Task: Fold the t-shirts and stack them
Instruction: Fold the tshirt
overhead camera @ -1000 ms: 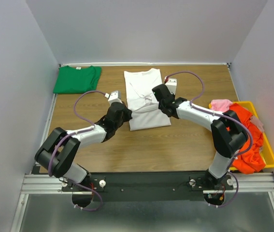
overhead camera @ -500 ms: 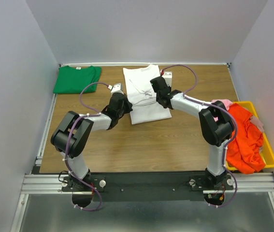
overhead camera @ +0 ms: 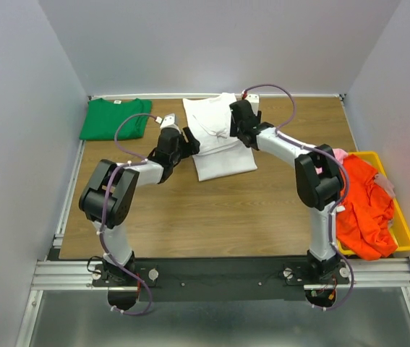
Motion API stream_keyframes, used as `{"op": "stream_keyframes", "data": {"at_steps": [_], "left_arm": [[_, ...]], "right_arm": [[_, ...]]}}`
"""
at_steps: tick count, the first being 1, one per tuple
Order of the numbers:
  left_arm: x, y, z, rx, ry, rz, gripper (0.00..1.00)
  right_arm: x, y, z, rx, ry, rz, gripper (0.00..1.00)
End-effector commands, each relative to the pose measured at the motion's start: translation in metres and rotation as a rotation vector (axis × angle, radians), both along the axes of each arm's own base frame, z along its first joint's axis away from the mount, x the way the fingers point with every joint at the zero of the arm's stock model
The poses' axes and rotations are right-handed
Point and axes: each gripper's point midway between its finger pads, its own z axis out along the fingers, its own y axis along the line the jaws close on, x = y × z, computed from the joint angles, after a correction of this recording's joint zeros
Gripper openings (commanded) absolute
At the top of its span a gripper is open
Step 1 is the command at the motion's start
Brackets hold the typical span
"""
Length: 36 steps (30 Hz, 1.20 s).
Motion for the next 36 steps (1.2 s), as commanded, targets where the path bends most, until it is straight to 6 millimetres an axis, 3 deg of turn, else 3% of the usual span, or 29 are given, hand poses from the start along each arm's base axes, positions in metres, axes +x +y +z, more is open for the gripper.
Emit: {"op": "stream_keyframes", "data": {"at_steps": [1,2,3,8,9,11,16,25,36], "left_arm": [[0.001,0.0,0.042,0.004,-0.089,-0.017,0.76],[-0.003,-0.001,0.046,-0.001,-0.094,-0.029,0.76],[-0.006,-0.001,0.044,-0.002,-0.087,-0.036,0.76],[-0.039,-0.01,0.017,0.003,-0.017,-0.088,0.72],[-0.043,-0.01,0.014,0.003,-0.008,-0.09,0.72],[-0.054,-0.009,0.003,0.005,0.025,-0.09,0.71],[-0.077,-0.025,-0.012,0.007,0.078,-0.143,0.69],[-0.098,-0.035,-0.035,0.047,0.159,-0.149,0.68],[-0.108,-0.036,-0.058,0.078,0.22,-0.126,0.64]], "right_arm": [[0.008,0.001,0.052,0.066,-0.083,0.035,0.71],[0.002,0.001,0.053,0.076,-0.077,0.048,0.72],[0.0,-0.002,0.067,0.089,-0.096,0.053,0.73],[-0.031,-0.001,0.057,0.148,-0.036,0.112,0.73],[-0.042,-0.004,0.043,0.146,0.002,0.119,0.73],[-0.054,-0.006,0.036,0.17,0.029,0.131,0.73],[-0.083,-0.017,-0.002,0.196,0.135,0.131,0.7],[-0.101,-0.039,-0.048,0.2,0.24,0.095,0.62],[-0.112,-0.041,-0.085,0.261,0.332,0.112,0.53]]}}
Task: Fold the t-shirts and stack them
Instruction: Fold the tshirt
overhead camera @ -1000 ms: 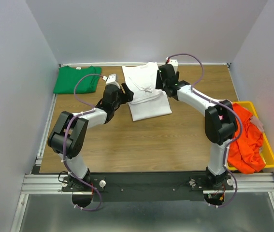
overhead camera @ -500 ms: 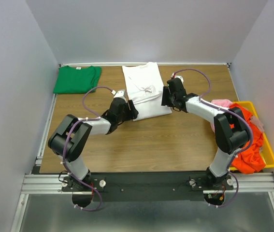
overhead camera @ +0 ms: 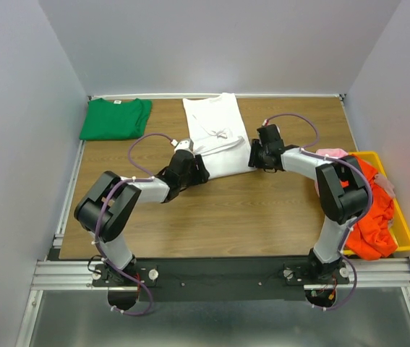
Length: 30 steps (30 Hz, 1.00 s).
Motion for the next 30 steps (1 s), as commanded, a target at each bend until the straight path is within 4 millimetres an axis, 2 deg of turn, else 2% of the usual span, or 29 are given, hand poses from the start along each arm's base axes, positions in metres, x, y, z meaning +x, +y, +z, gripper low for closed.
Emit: {"op": "stream_keyframes", "data": {"at_steps": [1,4,5,6,7,8,10,11,12,13,14,15,16,17,22,23,25,29,30], "left_arm": [[-0.004,0.004,-0.016,0.036,0.033,0.028,0.63],[-0.004,0.001,-0.019,0.041,0.039,0.022,0.54],[-0.005,0.001,-0.021,0.043,0.041,0.021,0.41],[-0.005,0.0,-0.022,0.044,0.043,0.02,0.34],[-0.005,0.001,-0.022,0.047,0.041,0.019,0.24],[-0.005,0.001,-0.019,0.047,0.034,0.02,0.09],[-0.004,0.003,-0.014,0.049,0.019,0.021,0.0],[-0.005,0.004,-0.012,0.052,0.013,0.022,0.0],[-0.005,0.005,-0.001,0.048,-0.008,0.024,0.0],[-0.005,0.006,0.005,0.046,-0.019,0.023,0.0],[-0.007,0.007,0.008,0.05,-0.026,0.018,0.0],[-0.009,0.007,0.023,0.036,-0.051,0.016,0.0],[-0.012,0.007,0.028,0.032,-0.06,0.006,0.0],[-0.017,0.008,0.038,0.02,-0.074,-0.002,0.0],[-0.05,-0.003,0.057,-0.013,-0.082,-0.074,0.0],[-0.059,-0.004,0.054,-0.012,-0.07,-0.088,0.0],[-0.072,-0.004,0.057,-0.032,-0.057,-0.089,0.0],[-0.115,-0.003,0.023,-0.025,0.053,-0.141,0.0],[-0.123,-0.003,0.016,-0.027,0.08,-0.152,0.0]], "right_arm": [[-0.007,0.005,-0.018,0.042,0.049,0.018,0.51],[-0.012,0.007,-0.024,0.054,0.07,0.026,0.43],[-0.016,0.008,-0.025,0.062,0.08,0.031,0.36],[-0.018,0.008,-0.023,0.07,0.08,0.033,0.32],[-0.021,0.008,-0.023,0.074,0.083,0.036,0.22],[-0.027,0.007,-0.025,0.076,0.094,0.036,0.17],[-0.033,0.01,-0.015,0.103,0.085,0.052,0.08],[-0.035,0.01,-0.011,0.112,0.082,0.054,0.01],[-0.045,0.01,-0.013,0.117,0.098,0.069,0.0],[-0.046,0.011,0.002,0.135,0.068,0.075,0.0],[-0.05,0.011,0.006,0.148,0.064,0.074,0.0],[-0.058,0.01,0.017,0.167,0.052,0.081,0.0],[-0.064,0.009,0.011,0.165,0.074,0.08,0.0],[-0.068,0.009,0.024,0.184,0.051,0.081,0.0],[-0.104,0.004,0.033,0.193,0.084,0.083,0.01],[-0.115,0.001,0.028,0.19,0.106,0.082,0.0],[-0.129,0.0,0.033,0.202,0.103,0.078,0.0],[-0.166,-0.001,0.021,0.223,0.16,0.075,0.0],[-0.181,-0.002,0.014,0.231,0.187,0.072,0.0]]}}
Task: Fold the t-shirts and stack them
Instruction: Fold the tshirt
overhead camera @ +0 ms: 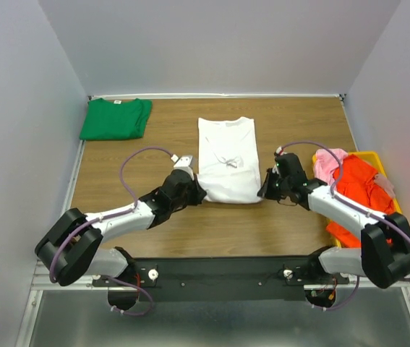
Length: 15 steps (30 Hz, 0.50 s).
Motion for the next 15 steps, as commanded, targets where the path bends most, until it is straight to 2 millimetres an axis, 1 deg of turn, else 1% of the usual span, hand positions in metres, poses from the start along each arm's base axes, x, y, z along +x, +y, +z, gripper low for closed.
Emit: {"op": "stream_keyframes", "data": {"at_steps": [1,2,3,4,5,6,7,8,9,10,11,13,14,15], "left_arm": [[-0.043,0.009,-0.044,0.045,0.16,-0.032,0.0],[-0.058,0.009,-0.055,0.047,0.198,-0.045,0.0],[-0.064,0.008,-0.058,0.047,0.214,-0.05,0.0],[-0.07,0.009,-0.062,0.05,0.228,-0.054,0.02],[-0.076,0.01,-0.067,0.053,0.247,-0.056,0.1],[-0.083,0.01,-0.068,0.05,0.266,-0.056,0.3],[-0.086,0.011,-0.067,0.048,0.273,-0.05,0.42],[-0.087,0.012,-0.066,0.046,0.275,-0.043,0.6],[-0.087,0.015,-0.06,0.035,0.265,-0.026,0.64],[-0.085,0.017,-0.057,0.033,0.254,-0.013,0.66],[-0.082,0.018,-0.047,0.018,0.226,-0.001,0.69],[-0.069,0.022,-0.038,0.025,0.17,0.041,0.7],[-0.062,0.026,-0.035,0.032,0.152,0.061,0.7],[-0.053,0.026,-0.028,0.033,0.128,0.078,0.7]], "right_arm": [[-0.054,-0.004,-0.028,0.014,0.152,-0.006,0.0],[-0.061,-0.004,-0.03,0.029,0.17,-0.013,0.0],[-0.073,-0.006,-0.038,0.024,0.187,-0.011,0.0],[-0.078,-0.008,-0.043,0.024,0.207,-0.015,0.01],[-0.082,-0.008,-0.042,0.034,0.204,-0.013,0.06],[-0.086,-0.009,-0.043,0.035,0.216,-0.017,0.12],[-0.089,-0.01,-0.043,0.034,0.216,-0.019,0.19],[-0.087,-0.01,-0.038,0.043,0.195,-0.022,0.33],[-0.085,-0.013,-0.035,0.034,0.177,-0.033,0.39],[-0.078,-0.012,-0.027,0.036,0.146,-0.042,0.43],[-0.072,-0.013,-0.021,0.035,0.115,-0.052,0.49],[-0.057,-0.018,-0.012,0.003,0.062,-0.09,0.5],[-0.047,-0.016,0.0,0.007,0.029,-0.097,0.5],[-0.036,-0.024,0.0,-0.047,0.006,-0.125,0.51]]}}
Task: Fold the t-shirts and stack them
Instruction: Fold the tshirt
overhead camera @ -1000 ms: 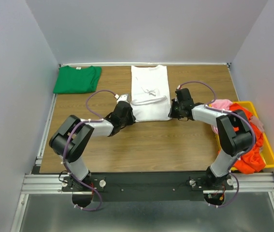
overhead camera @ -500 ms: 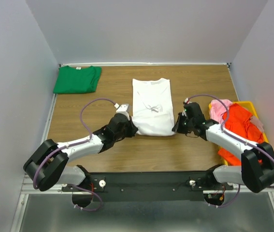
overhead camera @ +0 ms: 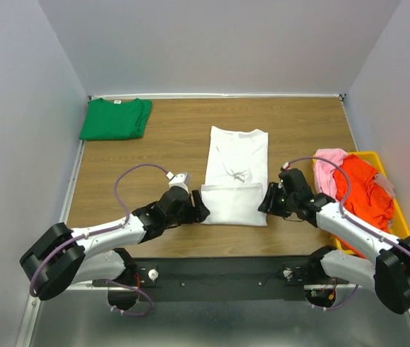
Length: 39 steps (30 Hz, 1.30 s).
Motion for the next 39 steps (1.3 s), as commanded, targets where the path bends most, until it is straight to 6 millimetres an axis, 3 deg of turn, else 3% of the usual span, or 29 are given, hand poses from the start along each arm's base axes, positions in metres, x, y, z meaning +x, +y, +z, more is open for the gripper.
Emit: {"op": "stream_keyframes", "data": {"at_steps": [1,7,9,12,19,28,39], "left_arm": [[0.028,0.016,0.01,0.059,-0.074,0.096,0.7],[0.083,0.033,0.011,0.066,-0.135,0.154,0.66],[0.095,0.029,0.016,0.06,-0.163,0.144,0.65],[0.105,0.018,0.02,0.037,-0.192,0.109,0.62],[0.115,0.009,0.003,0.022,-0.172,0.072,0.56],[0.13,0.002,-0.001,0.022,-0.189,0.068,0.56],[0.128,-0.01,-0.009,-0.005,-0.165,0.018,0.51]], "right_arm": [[0.04,-0.011,0.024,-0.099,-0.119,-0.081,0.51],[0.088,-0.003,0.032,-0.168,-0.196,-0.063,0.49],[0.101,0.0,0.035,-0.18,-0.214,-0.063,0.48],[0.109,0.001,0.023,-0.187,-0.196,-0.06,0.46],[0.11,-0.007,-0.007,-0.205,-0.154,-0.064,0.44],[0.118,-0.005,-0.006,-0.192,-0.182,-0.042,0.41],[0.118,0.002,-0.02,-0.177,-0.155,-0.012,0.38]]}}
